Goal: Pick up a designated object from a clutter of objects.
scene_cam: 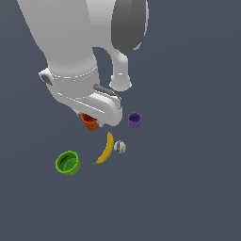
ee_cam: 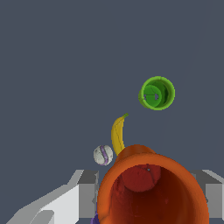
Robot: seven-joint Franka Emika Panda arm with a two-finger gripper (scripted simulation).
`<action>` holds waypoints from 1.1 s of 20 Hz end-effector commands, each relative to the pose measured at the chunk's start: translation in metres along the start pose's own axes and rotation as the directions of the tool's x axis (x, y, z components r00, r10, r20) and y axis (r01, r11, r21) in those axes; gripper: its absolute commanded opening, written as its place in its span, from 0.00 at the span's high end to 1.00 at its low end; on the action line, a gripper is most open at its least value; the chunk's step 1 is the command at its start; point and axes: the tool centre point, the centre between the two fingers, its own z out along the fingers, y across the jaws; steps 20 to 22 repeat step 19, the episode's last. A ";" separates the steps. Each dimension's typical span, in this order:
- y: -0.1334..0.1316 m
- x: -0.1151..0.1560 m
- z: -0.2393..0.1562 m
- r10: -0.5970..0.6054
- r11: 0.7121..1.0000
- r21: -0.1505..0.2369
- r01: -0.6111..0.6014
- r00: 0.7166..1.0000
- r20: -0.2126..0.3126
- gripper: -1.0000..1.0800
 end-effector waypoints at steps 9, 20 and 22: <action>0.022 0.025 -0.054 -0.001 1.000 -0.004 0.001 1.000 0.005 1.00; 0.025 0.031 -0.064 -0.001 1.000 -0.005 0.001 1.000 0.005 1.00; 0.025 0.031 -0.064 -0.001 1.000 -0.005 0.001 1.000 0.005 1.00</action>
